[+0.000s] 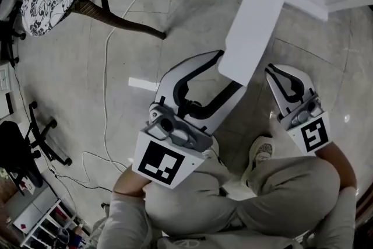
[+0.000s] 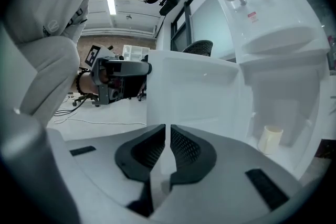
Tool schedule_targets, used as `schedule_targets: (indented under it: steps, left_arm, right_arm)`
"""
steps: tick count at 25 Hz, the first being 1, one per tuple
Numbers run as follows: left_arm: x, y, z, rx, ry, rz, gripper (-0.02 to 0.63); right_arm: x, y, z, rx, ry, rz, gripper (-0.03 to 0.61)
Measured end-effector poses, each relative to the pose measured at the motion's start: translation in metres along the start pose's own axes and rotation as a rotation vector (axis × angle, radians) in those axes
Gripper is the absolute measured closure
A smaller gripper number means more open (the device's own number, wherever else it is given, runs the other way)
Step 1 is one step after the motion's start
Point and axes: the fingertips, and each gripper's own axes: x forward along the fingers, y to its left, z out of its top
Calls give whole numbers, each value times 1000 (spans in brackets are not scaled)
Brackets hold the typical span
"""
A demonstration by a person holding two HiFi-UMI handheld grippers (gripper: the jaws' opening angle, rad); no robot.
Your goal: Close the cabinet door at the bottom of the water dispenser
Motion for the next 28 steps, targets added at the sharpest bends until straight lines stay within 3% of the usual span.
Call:
schedule_targets:
  steps: [7,13,20,23,28]
  left_arm:
    - [11,-19,2,14,-5,-73,416]
    - [13,-25,2,17,-4,-77,413]
    - [20,-43,3,53,-5,-133,414]
    - [24,-58,-1,111,0,-180,517]
    - [33,-72,-2,126,2,-232,517]
  right_arm:
    - [-8,-3,-13,13,-11,-41,482]
    - [-7,5,-25,-7,-1,-42,423]
    - [-2,15,-38,-29,43,-45,390]
    - [-4,14,-42,-24,53,-58,383]
    - [-14,7,-40,-8,30,-104,383]
